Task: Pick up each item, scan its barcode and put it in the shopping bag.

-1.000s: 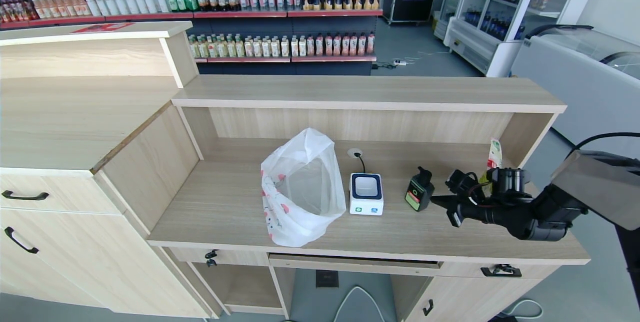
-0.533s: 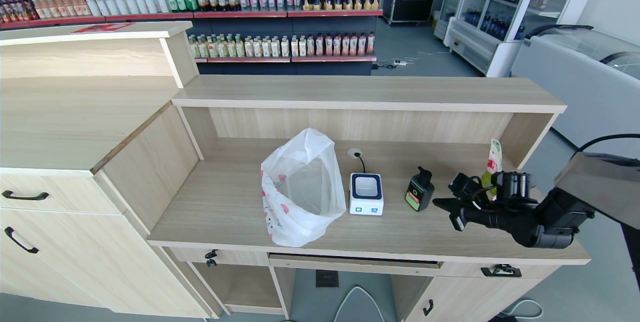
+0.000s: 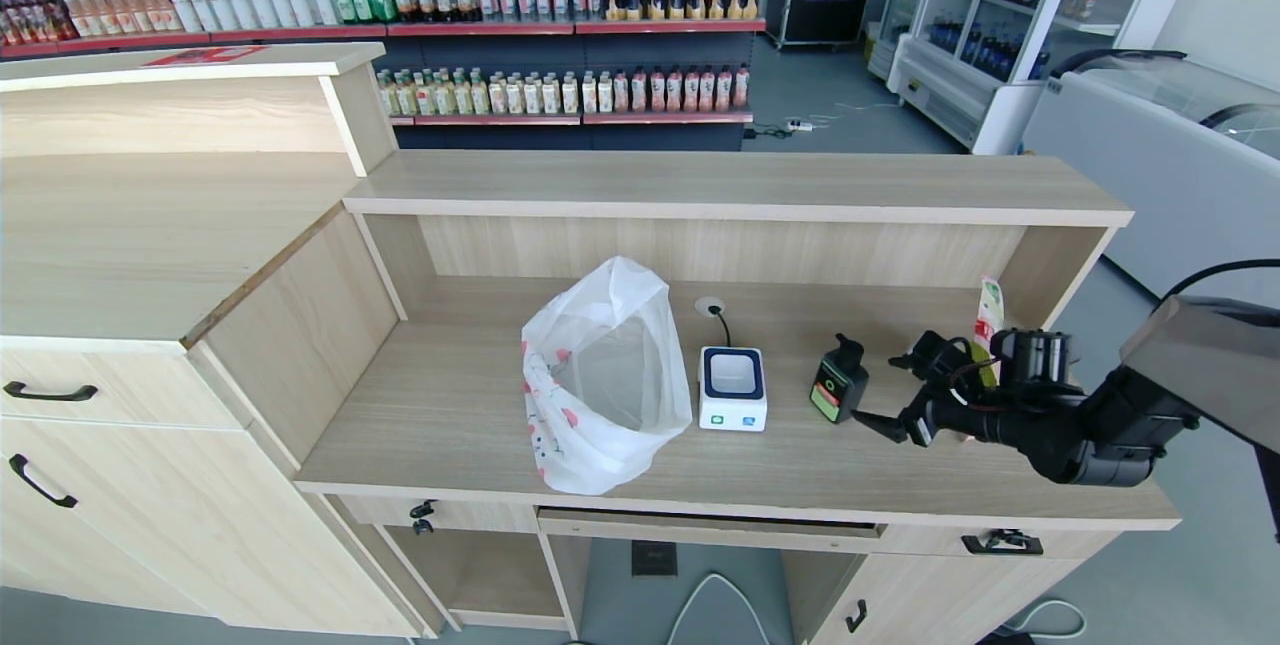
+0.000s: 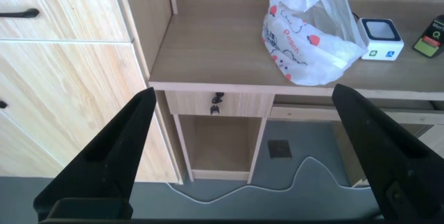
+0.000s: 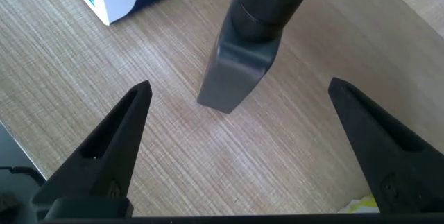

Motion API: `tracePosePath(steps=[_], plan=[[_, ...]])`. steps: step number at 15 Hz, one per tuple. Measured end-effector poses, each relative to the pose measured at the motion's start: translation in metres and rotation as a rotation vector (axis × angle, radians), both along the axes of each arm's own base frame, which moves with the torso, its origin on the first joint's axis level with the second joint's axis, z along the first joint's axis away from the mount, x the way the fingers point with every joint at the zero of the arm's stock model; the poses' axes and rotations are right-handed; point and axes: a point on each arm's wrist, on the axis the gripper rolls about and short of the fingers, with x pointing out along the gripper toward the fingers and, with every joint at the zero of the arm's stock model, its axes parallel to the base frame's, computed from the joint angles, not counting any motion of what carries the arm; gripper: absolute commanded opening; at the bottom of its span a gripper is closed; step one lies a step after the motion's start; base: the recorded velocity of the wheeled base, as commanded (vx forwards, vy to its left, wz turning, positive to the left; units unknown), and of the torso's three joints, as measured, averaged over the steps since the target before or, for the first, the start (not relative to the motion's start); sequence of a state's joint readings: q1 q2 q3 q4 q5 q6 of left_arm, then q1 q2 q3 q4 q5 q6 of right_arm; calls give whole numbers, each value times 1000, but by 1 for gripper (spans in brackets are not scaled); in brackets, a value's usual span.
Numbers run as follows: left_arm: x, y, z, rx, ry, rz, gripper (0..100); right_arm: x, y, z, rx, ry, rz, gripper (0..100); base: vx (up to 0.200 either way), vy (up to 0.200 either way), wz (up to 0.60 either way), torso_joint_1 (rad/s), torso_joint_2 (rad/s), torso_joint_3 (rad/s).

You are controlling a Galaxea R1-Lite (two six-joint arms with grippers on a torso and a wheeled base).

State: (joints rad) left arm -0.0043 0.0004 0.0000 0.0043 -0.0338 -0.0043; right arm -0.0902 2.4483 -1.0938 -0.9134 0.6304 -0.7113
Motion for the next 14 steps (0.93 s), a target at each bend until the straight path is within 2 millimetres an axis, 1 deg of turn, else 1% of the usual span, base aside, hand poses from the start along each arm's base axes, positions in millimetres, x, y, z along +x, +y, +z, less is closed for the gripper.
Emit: tracePosePath(steps=[4,7,13,14], plan=[[0,0,0,0,0,0,100,13,10,-12,12,-1,20,100,0,0,0,0,0,0],[0,0,0,0,0,0,100,25,14,-20,15,-18,29,100,0,0,0,0,0,0],[0,0,0,0,0,0,100,32,31,-36,44,-7,58,100,0,0,0,0,0,0],[0,0,0,0,0,0,100,32,33,-38,51,-12,60,0,0,0,0,0,0,0]])
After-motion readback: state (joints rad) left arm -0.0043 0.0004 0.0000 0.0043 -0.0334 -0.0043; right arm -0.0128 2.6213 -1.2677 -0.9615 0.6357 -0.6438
